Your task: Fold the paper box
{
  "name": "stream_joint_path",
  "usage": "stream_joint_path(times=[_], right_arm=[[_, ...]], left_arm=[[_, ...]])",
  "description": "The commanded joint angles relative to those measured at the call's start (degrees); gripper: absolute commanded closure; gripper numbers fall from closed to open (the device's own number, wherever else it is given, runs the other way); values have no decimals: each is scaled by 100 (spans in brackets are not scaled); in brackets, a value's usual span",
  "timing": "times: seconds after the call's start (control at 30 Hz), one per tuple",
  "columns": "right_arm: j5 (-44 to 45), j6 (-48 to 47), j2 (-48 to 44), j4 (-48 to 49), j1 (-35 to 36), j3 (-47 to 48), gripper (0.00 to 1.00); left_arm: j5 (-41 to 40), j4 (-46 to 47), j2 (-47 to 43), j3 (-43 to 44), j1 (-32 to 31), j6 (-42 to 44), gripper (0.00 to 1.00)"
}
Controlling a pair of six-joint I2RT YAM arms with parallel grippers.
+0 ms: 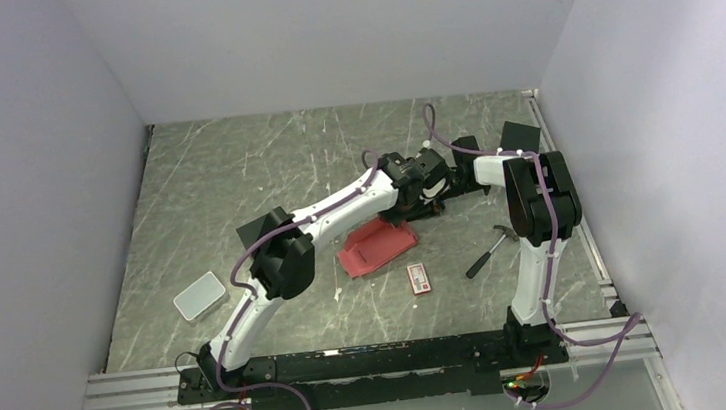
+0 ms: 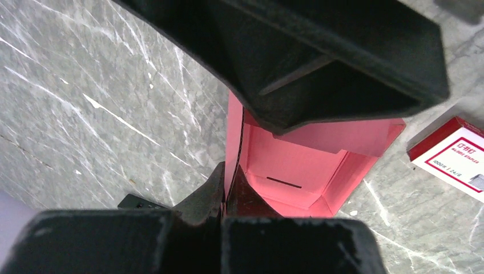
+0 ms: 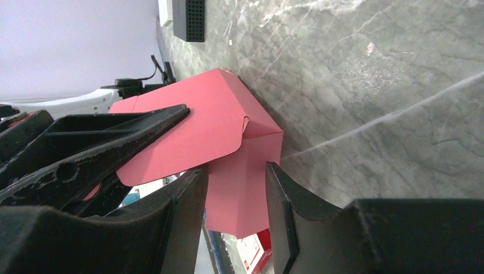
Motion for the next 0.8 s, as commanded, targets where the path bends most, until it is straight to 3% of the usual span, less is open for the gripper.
stream_joint_path(times=[0.0,0.33,0.77], right_arm=[[140,-85,14,70,40,87,56],[190,-309,-57,-167,94,50,58],[403,-538,-404,-178,144,-181,54]], left_arm=[[-121,6,19,308,-57,-32,100],[-118,-30,75,353,-66,-59,100],[-95,-71,142,393,-66,-122,100]])
